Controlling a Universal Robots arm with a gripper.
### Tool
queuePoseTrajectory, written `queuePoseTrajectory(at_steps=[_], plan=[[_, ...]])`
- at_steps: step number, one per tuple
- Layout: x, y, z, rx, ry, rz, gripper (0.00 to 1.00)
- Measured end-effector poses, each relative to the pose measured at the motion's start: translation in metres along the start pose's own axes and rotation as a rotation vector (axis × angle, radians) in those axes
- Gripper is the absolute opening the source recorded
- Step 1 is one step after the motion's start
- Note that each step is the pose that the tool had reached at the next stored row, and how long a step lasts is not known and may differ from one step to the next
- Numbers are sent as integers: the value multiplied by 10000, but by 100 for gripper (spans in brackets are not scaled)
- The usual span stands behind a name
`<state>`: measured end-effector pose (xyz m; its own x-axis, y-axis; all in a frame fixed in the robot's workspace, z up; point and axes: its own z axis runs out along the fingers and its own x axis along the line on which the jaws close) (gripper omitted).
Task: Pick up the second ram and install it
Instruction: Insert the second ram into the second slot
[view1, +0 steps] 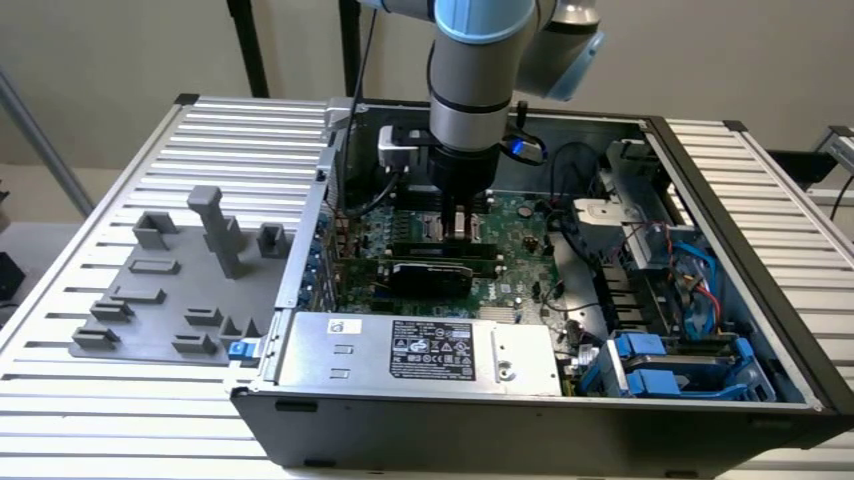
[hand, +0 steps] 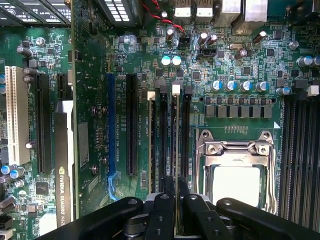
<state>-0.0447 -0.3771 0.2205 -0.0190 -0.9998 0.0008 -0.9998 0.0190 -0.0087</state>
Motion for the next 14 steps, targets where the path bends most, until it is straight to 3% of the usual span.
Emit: queuePoseTrajectory(at_steps=[7,9,10,14], plan=[[0,0,15,-1,3,0,14],[0,0,16,0,2,0,15],[0,0,16,-2,1,0,22],[0,1,10,-7,1,1,22]])
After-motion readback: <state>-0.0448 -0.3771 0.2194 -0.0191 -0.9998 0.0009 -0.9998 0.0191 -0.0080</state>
